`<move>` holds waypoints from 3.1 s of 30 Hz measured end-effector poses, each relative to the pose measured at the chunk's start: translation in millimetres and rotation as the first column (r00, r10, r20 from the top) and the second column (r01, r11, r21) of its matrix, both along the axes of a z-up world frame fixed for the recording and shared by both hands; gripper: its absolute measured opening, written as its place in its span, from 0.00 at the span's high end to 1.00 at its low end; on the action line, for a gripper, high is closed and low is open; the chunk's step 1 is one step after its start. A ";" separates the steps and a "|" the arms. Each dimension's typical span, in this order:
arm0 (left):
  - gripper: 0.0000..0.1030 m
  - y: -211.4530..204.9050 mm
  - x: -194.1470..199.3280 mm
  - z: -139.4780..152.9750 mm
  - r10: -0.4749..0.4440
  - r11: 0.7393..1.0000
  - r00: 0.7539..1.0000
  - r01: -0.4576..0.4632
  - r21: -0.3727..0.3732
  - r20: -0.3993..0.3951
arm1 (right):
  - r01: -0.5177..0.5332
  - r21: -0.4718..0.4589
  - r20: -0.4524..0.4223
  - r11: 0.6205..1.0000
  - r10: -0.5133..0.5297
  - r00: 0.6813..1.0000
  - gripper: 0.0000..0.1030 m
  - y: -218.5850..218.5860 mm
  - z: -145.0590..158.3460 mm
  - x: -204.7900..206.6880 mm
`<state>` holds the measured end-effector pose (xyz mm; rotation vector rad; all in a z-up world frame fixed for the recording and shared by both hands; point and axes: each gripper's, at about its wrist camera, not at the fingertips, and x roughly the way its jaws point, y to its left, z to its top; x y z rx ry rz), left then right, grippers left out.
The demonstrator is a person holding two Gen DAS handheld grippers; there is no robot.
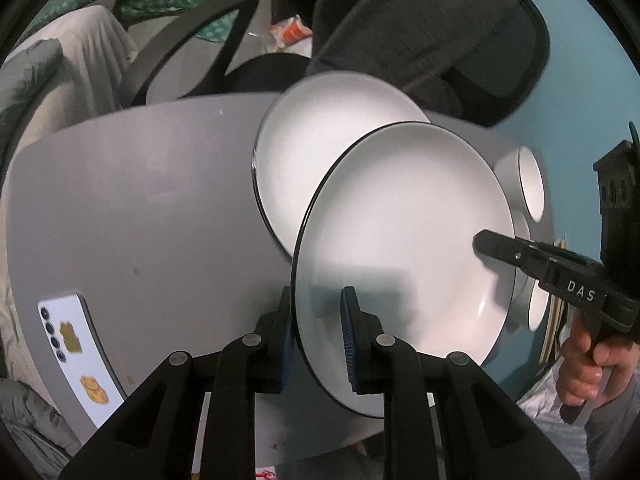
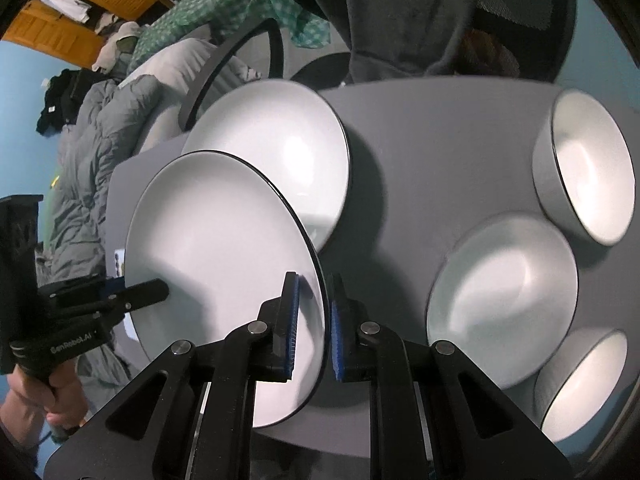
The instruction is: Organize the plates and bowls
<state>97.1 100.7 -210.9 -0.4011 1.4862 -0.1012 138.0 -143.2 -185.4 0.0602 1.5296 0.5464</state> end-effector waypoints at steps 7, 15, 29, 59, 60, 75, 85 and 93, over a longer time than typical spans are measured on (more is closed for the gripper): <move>0.80 7.5 23.7 -13.3 0.037 0.999 0.999 -0.037 0.024 -0.009 | 0.000 0.000 -0.020 1.000 0.000 1.000 0.86 16.5 -11.2 31.1; 0.80 11.7 44.1 -25.9 0.045 0.997 0.999 -0.043 0.063 -0.030 | -0.016 -0.010 -0.036 1.000 0.016 0.999 0.86 23.2 -23.9 53.4; 0.77 13.0 59.3 -41.7 0.029 0.993 0.998 -0.022 0.116 -0.058 | -0.024 -0.027 -0.051 0.999 0.023 0.998 0.84 33.6 -37.7 68.5; 0.53 1.8 41.1 11.9 -0.002 0.971 0.994 -0.023 0.238 0.106 | -0.058 -0.215 0.105 0.975 0.082 0.991 0.52 51.8 9.3 54.7; 0.52 1.3 38.1 17.4 -0.003 0.970 0.993 -0.027 0.244 0.122 | -0.055 -0.220 0.119 0.974 0.083 0.989 0.52 52.0 14.4 53.1; 0.46 8.9 -18.6 107.3 0.031 0.955 0.941 -0.128 0.268 0.338 | 0.049 -0.189 0.324 0.981 0.015 0.946 0.46 32.8 102.9 15.9; 0.43 4.6 -68.9 146.6 0.000 0.967 0.897 -0.111 0.227 0.442 | 0.143 -0.149 0.394 0.978 -0.074 0.916 0.46 12.8 140.3 -17.6; 0.40 -8.4 -97.6 173.4 -0.029 0.972 0.877 -0.086 0.217 0.479 | 0.173 -0.167 0.469 0.971 -0.076 0.880 0.45 4.9 165.4 -48.9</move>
